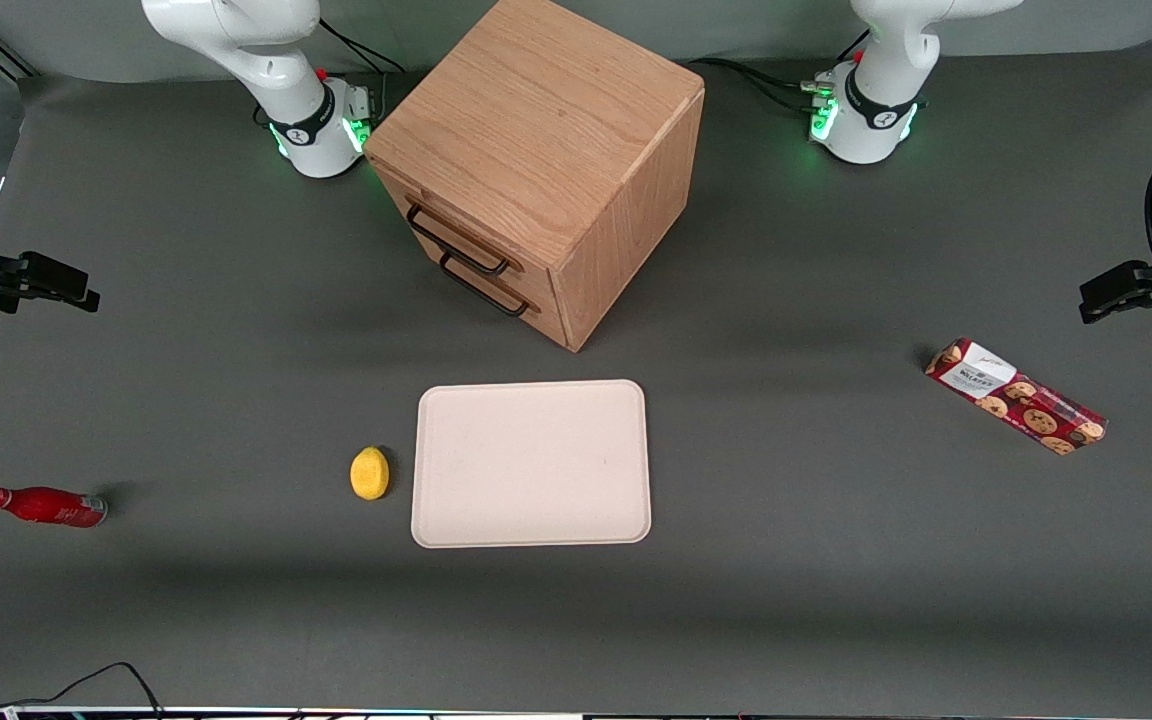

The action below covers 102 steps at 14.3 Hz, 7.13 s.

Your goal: Open upper drawer

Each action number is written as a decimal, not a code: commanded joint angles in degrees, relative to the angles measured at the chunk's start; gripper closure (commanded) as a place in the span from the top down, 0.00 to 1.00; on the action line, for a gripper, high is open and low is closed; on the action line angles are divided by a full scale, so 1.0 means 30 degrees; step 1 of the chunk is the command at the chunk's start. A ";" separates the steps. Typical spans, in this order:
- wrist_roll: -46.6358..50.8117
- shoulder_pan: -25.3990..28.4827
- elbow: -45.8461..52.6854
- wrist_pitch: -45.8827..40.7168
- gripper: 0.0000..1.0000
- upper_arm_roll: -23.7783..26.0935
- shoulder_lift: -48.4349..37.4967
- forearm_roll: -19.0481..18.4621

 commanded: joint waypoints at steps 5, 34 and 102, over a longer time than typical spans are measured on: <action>0.0050 -0.0097 0.0315 -0.0213 1.00 -0.0048 0.0100 0.0078; 0.0019 0.7309 0.0315 -0.0770 1.00 -0.0107 -0.0194 0.0839; -0.9909 1.2708 -0.5371 0.5265 1.00 -0.2391 0.3907 0.5294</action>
